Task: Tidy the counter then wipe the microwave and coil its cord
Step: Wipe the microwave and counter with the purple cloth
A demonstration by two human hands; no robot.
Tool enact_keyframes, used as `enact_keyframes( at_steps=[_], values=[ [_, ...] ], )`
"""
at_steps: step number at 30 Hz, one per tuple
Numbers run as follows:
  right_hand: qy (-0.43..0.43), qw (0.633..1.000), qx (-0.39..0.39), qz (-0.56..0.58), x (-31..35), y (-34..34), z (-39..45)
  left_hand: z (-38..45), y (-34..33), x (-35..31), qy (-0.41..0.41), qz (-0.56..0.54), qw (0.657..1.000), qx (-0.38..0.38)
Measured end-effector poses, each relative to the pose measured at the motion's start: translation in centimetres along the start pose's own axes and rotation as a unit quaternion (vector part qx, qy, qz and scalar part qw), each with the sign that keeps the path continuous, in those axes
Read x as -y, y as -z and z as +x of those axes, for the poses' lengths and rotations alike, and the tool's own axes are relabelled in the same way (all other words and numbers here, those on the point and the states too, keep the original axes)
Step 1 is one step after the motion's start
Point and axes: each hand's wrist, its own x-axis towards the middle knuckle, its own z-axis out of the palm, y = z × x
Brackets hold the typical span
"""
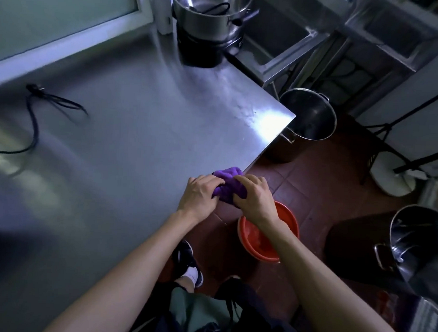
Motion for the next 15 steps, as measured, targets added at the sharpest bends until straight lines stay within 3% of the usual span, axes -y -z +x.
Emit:
enact_keyframes(
  at_steps=[15],
  values=[
    [-0.033,0.999,0.003,-0.012,-7.1,4.0,13.7,16.2,-3.4,-0.4,0.021,-0.033,0.997,0.063]
  ],
)
